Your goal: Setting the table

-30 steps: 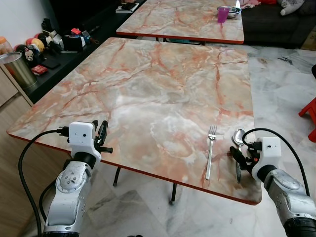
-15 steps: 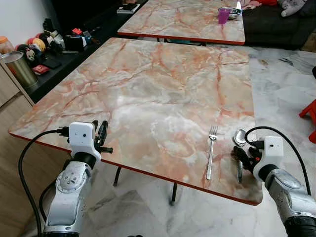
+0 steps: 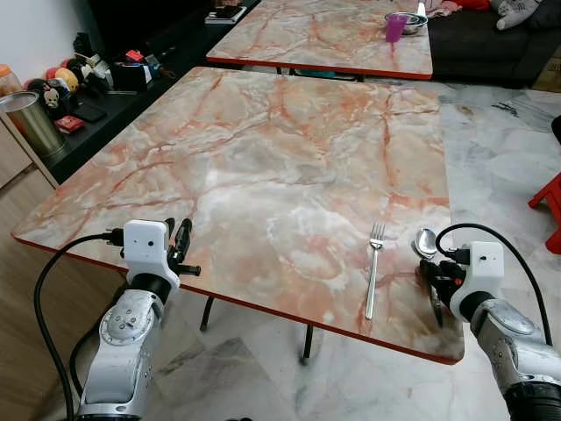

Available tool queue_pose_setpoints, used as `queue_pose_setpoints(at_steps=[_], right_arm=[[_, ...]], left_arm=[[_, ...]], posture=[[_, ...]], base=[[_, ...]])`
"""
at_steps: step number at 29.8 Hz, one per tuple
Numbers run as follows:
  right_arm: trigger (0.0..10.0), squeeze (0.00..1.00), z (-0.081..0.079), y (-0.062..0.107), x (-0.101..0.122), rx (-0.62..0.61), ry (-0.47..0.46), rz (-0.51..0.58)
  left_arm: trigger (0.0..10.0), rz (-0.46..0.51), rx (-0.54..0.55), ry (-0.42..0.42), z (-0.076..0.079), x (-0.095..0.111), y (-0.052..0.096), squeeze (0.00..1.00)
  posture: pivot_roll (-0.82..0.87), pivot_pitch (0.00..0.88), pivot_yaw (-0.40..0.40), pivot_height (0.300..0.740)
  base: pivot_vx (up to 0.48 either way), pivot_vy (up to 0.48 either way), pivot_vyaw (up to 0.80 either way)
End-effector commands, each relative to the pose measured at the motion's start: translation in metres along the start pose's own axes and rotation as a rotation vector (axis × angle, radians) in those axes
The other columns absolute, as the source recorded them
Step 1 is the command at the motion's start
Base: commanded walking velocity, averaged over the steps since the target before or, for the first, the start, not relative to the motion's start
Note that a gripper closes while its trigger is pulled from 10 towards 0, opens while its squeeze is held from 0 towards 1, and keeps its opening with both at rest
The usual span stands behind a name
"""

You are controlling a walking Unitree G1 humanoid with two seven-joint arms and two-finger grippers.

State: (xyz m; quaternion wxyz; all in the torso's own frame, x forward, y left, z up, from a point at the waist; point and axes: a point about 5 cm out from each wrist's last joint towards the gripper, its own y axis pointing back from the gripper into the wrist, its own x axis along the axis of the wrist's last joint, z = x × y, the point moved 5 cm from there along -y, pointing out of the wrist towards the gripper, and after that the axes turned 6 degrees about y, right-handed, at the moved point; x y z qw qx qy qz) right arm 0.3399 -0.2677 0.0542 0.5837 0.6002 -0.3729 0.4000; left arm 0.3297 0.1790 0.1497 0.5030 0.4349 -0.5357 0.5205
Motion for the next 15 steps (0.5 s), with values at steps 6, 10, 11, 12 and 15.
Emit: queue_pose_setpoints(at_steps=[6, 10, 11, 12, 15], right_arm=[[0.0, 0.00, -0.0074, -0.0017, -0.0092, 0.021, -0.012, -0.037], [0.0, 0.00, -0.0083, -0.0022, -0.0079, 0.020, -0.011, -0.028], [0.0, 0.00, -0.0085, -0.0023, -0.0077, 0.020, -0.011, -0.028], [0.0, 0.00, -0.0094, -0.0025, -0.0068, 0.021, -0.010, -0.024], [0.0, 0.00, -0.0112, -0.0027, -0.0049, 0.023, -0.007, -0.014]], left_arm=[[10.0, -0.022, -0.007, -0.003, 0.0013, -0.0042, 0.0009, 0.00], [10.0, -0.025, -0.010, -0.006, 0.0018, -0.0053, 0.0003, 0.00], [10.0, -0.027, -0.011, -0.007, 0.0021, -0.0057, 0.0002, 0.00], [10.0, -0.029, -0.012, -0.008, 0.0023, -0.0063, 0.0001, 0.00], [10.0, -0.031, -0.012, -0.008, 0.0028, -0.0071, 0.0002, 0.00]], posture=[[0.08, 0.085, 0.019, 0.740], [0.08, 0.084, 0.019, 0.740], [0.08, 0.084, 0.019, 0.740], [0.08, 0.084, 0.020, 0.740], [0.07, 0.083, 0.019, 0.740]], base=[[0.000, 0.000, 0.00], [0.000, 0.000, 0.00], [0.000, 0.000, 0.00], [0.000, 0.000, 0.00], [0.000, 0.000, 0.00]])
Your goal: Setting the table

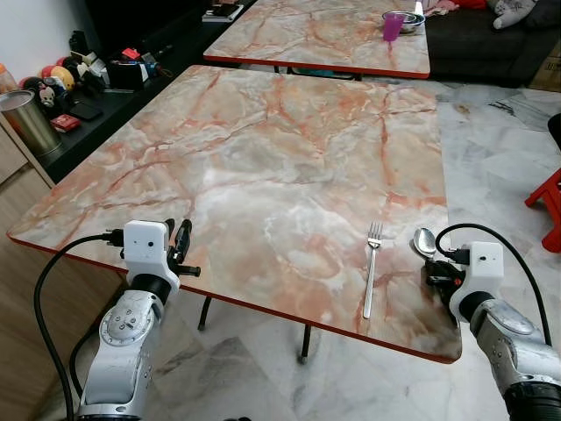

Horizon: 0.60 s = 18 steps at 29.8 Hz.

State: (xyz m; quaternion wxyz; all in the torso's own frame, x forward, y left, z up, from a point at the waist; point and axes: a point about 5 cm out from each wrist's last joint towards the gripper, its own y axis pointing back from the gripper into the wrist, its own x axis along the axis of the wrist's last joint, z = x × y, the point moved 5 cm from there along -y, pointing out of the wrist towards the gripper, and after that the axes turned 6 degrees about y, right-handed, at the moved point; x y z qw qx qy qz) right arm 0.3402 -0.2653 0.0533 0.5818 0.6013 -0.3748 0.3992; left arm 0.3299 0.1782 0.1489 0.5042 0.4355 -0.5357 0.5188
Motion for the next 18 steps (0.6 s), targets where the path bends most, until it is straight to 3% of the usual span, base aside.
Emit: queue_pose_setpoints(at_steps=[1, 13, 14, 15, 18], right_arm=[[0.0, 0.00, -0.009, -0.002, -0.004, 0.021, -0.001, -0.014], [0.0, 0.00, -0.024, -0.004, 0.008, 0.052, 0.022, 0.040], [3.6, 0.00, -0.027, -0.004, 0.013, 0.058, 0.027, 0.068], [10.0, 0.00, -0.031, -0.004, 0.023, 0.062, 0.029, 0.110], [10.0, 0.00, -0.037, -0.004, 0.033, 0.072, 0.033, 0.160]], left_arm=[[10.0, -0.027, -0.010, -0.007, 0.002, -0.006, 0.000, 0.00], [10.0, -0.029, -0.011, -0.005, 0.003, -0.008, 0.000, 0.00], [10.0, -0.031, -0.009, -0.003, 0.003, -0.008, 0.000, 0.00], [10.0, -0.032, -0.007, 0.002, 0.003, -0.009, 0.000, 0.00], [10.0, -0.032, -0.001, 0.016, 0.003, -0.010, -0.001, 0.00]], posture=[[0.07, 0.083, 0.019, 0.740], [0.07, 0.075, 0.020, 0.740], [0.07, 0.072, 0.018, 0.740], [0.07, 0.066, 0.019, 0.740], [0.07, 0.062, 0.019, 0.740]], base=[[0.000, 0.000, 0.00], [0.000, 0.000, 0.00], [0.000, 0.000, 0.00], [0.000, 0.000, 0.00], [0.000, 0.000, 0.00]])
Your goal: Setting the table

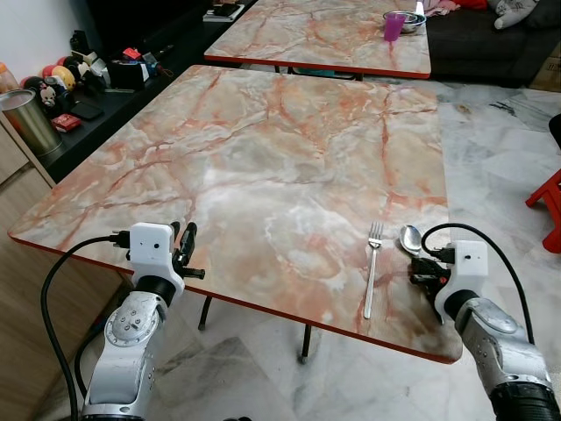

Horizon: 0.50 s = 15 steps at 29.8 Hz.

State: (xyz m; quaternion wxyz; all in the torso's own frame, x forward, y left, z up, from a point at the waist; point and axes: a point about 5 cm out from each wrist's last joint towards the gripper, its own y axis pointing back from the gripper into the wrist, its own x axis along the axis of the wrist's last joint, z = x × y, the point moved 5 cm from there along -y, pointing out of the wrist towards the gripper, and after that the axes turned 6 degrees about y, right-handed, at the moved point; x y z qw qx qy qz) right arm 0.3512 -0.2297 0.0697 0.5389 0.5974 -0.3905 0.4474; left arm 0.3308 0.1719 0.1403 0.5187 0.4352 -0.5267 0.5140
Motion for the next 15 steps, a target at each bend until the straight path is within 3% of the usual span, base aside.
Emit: queue_pose_setpoints(at_steps=[1, 3, 4, 9, 11, 12, 15], right_arm=[[10.0, 0.00, -0.008, 0.000, 0.025, 0.013, 0.034, 0.096], [10.0, 0.00, -0.015, 0.000, 0.037, 0.022, 0.034, 0.149], [10.0, 0.00, -0.033, 0.003, 0.046, 0.073, 0.040, 0.195], [10.0, 0.00, -0.061, 0.010, 0.053, 0.130, 0.036, 0.254], [10.0, 0.00, -0.069, 0.015, 0.062, 0.092, 0.064, 0.319], [10.0, 0.00, -0.069, 0.018, 0.068, 0.041, 0.007, 0.370], [10.0, 0.00, -0.069, 0.023, 0.073, 0.004, -0.008, 0.405]], left_arm=[[10.0, 0.000, 0.014, 0.017, -0.003, -0.001, -0.001, 0.00], [10.0, 0.001, 0.018, 0.030, -0.003, -0.002, -0.001, 0.00], [10.0, 0.003, 0.029, 0.045, -0.006, -0.003, 0.000, 0.00], [10.0, 0.007, 0.030, 0.043, -0.009, -0.003, 0.001, 0.00], [10.0, 0.009, 0.041, 0.038, -0.010, -0.004, 0.002, 0.00], [10.0, 0.015, 0.039, 0.040, -0.008, -0.003, 0.001, 0.00], [10.0, 0.028, 0.035, 0.045, -0.006, -0.001, 0.000, 0.00]], posture=[[0.07, 0.056, 0.020, 0.740], [0.06, 0.048, 0.021, 0.740], [0.06, 0.043, 0.021, 0.740], [0.06, 0.032, 0.018, 0.740], [0.06, 0.023, 0.016, 0.740], [0.06, 0.019, 0.013, 0.740], [0.06, 0.012, 0.009, 0.740]], base=[[0.000, 0.000, 0.00], [0.000, 0.000, 0.00], [0.000, 0.000, 0.00], [0.000, 0.000, 0.00], [0.000, 0.000, 0.00], [0.000, 0.000, 0.00], [0.000, 0.000, 0.00]])
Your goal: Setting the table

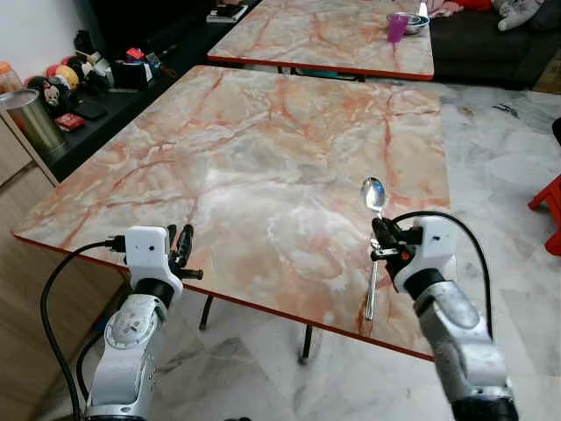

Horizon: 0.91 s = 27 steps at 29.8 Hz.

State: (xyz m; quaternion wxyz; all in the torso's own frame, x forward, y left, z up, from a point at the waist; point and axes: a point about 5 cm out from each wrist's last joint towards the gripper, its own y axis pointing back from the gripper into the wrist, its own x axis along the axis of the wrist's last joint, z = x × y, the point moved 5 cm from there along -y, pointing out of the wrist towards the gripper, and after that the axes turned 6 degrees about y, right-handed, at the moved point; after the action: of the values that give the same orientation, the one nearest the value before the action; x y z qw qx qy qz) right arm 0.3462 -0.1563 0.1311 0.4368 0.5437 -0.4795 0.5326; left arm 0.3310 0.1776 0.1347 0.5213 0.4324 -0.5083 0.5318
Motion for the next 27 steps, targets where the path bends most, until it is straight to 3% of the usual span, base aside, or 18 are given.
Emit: queue_pose_setpoints(at_steps=[1, 11, 27], right_arm=[[10.0, 0.00, 0.004, 0.004, 0.019, -0.044, 0.052, 0.084], [10.0, 0.00, 0.003, 0.001, 0.031, -0.087, 0.054, 0.136], [10.0, 0.00, -0.002, -0.003, 0.033, -0.090, 0.049, 0.147]], left_arm=[[10.0, 0.033, 0.003, 0.010, 0.001, 0.006, -0.002, 0.00], [10.0, 0.051, 0.013, 0.023, 0.003, 0.009, -0.007, 0.00], [10.0, 0.058, 0.026, 0.034, 0.002, 0.014, -0.008, 0.00]], posture=[[0.06, 0.012, 0.009, 0.740], [0.05, 0.048, 0.007, 0.740], [0.06, 0.072, 0.011, 0.740]], base=[[0.000, 0.000, 0.00], [0.000, 0.000, 0.00], [0.000, 0.016, 0.00]])
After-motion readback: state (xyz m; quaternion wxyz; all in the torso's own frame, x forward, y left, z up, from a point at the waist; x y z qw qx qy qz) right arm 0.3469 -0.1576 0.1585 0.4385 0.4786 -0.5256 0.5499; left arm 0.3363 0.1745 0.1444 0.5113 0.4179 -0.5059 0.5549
